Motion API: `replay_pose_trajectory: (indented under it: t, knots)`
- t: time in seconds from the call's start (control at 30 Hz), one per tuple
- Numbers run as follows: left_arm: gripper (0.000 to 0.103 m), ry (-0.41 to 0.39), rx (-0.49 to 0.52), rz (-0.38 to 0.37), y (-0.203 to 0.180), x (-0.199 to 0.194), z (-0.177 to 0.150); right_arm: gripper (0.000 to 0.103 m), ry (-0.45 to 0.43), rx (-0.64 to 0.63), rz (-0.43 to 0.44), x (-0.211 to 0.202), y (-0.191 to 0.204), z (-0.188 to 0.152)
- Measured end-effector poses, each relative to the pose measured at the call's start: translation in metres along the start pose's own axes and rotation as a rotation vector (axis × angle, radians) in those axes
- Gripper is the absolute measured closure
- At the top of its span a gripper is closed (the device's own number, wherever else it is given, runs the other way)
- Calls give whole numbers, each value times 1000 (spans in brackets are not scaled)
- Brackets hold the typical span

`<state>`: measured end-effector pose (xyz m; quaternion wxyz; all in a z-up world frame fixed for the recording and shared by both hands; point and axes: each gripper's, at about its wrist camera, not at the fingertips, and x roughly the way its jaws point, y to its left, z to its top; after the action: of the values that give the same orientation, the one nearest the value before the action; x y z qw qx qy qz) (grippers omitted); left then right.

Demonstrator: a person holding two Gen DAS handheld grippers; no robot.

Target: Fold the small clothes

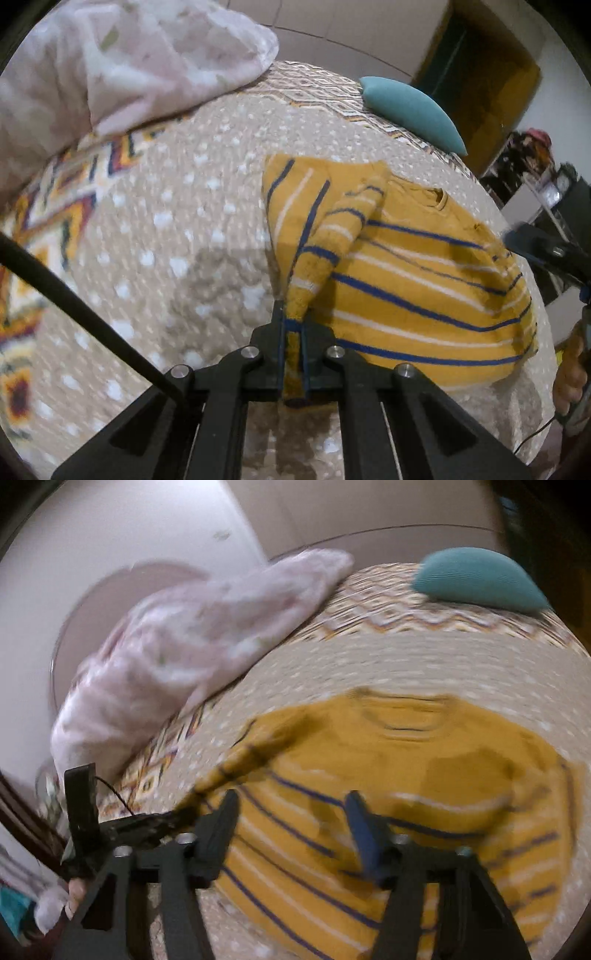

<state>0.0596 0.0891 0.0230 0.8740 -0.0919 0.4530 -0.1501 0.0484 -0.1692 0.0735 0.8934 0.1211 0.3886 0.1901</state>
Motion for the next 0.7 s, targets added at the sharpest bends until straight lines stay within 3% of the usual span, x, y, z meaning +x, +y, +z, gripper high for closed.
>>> replay_pose_trajectory:
  t: [0.13,0.37,0.47,0.5,0.6,0.67,0.7]
  knots:
    - [91,-62,-48,-51,9,4,-12,63,113,-123,-57,65,42,7]
    - [90,-30,-121,-179,24,14,-10,63,245,-288,-225,183,82,30]
    - [84,-15,-158,-229,30,17,-10,46,278,-315,-260,216,96,47]
    - [82,-11,-164,-241,32,18,-10,41,288,-308,-267,220,95,51]
    - [84,16,-132,-262,26,18,-10,41,286,-255,-226,211,97,63]
    - [95,10,-81,-230,18,15,-6,41,243,-241,-210,186,94,69]
    - [95,-4,-57,-208,15,11,-5,41,226,-234,-204,169,89,72]
